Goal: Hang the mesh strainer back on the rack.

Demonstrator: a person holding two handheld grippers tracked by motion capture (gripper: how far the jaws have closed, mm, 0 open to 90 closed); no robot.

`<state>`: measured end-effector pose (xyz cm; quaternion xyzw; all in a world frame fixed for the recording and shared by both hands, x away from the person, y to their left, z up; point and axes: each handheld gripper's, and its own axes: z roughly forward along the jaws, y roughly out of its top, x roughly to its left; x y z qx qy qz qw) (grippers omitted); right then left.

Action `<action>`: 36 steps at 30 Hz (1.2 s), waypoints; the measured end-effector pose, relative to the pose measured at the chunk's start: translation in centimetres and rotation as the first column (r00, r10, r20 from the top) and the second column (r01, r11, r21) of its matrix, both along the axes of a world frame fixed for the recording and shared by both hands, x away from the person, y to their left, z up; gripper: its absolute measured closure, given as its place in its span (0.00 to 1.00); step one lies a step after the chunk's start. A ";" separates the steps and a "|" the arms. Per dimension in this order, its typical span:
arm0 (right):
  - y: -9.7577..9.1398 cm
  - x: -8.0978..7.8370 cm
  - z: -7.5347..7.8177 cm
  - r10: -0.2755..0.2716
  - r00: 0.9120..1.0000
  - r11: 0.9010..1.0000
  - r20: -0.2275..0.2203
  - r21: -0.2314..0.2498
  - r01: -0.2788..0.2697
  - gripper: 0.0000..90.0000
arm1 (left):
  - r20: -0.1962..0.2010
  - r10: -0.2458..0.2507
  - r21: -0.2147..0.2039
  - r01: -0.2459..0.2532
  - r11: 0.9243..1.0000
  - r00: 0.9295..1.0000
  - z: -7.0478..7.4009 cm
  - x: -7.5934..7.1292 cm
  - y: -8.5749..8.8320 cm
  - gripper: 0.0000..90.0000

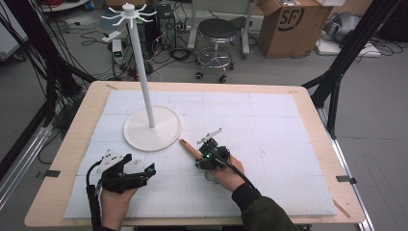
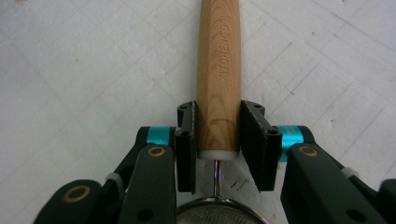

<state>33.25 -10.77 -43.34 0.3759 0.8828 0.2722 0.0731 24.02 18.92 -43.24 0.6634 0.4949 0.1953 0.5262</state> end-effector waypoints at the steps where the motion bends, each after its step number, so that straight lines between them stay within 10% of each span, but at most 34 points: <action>1: -0.1 0.1 0.0 0.006 1.000 1.000 0.005 0.003 -0.006 0.77 | 0.000 0.001 -0.003 -0.001 1.000 1.000 0.0 0.0 0.1 0.02; 12: -3.7 1.2 0.9 -0.055 0.994 0.985 -0.091 0.158 0.069 0.80 | 0.000 0.024 -0.019 -0.024 1.000 1.000 0.0 -0.2 0.7 0.02; 20: -5.4 1.3 2.1 -0.068 0.991 0.948 -0.114 0.302 0.100 0.80 | -0.001 0.020 -0.013 -0.020 1.000 1.000 0.0 -0.2 0.6 0.02; 26: -6.4 1.3 3.2 -0.057 0.991 0.891 -0.121 0.443 0.105 0.80 | -0.001 0.022 -0.012 -0.022 1.000 1.000 0.0 -0.2 0.6 0.02; 30: -6.4 1.3 4.0 -0.057 0.993 0.880 -0.108 0.463 0.101 0.80 | 0.000 0.021 -0.011 -0.021 1.000 1.000 0.0 -0.2 0.6 0.02; 36: -6.8 1.3 5.0 -0.047 0.997 0.800 -0.056 0.595 0.071 0.80 | -0.002 0.024 -0.017 -0.024 1.000 1.000 -0.1 -0.1 0.6 0.02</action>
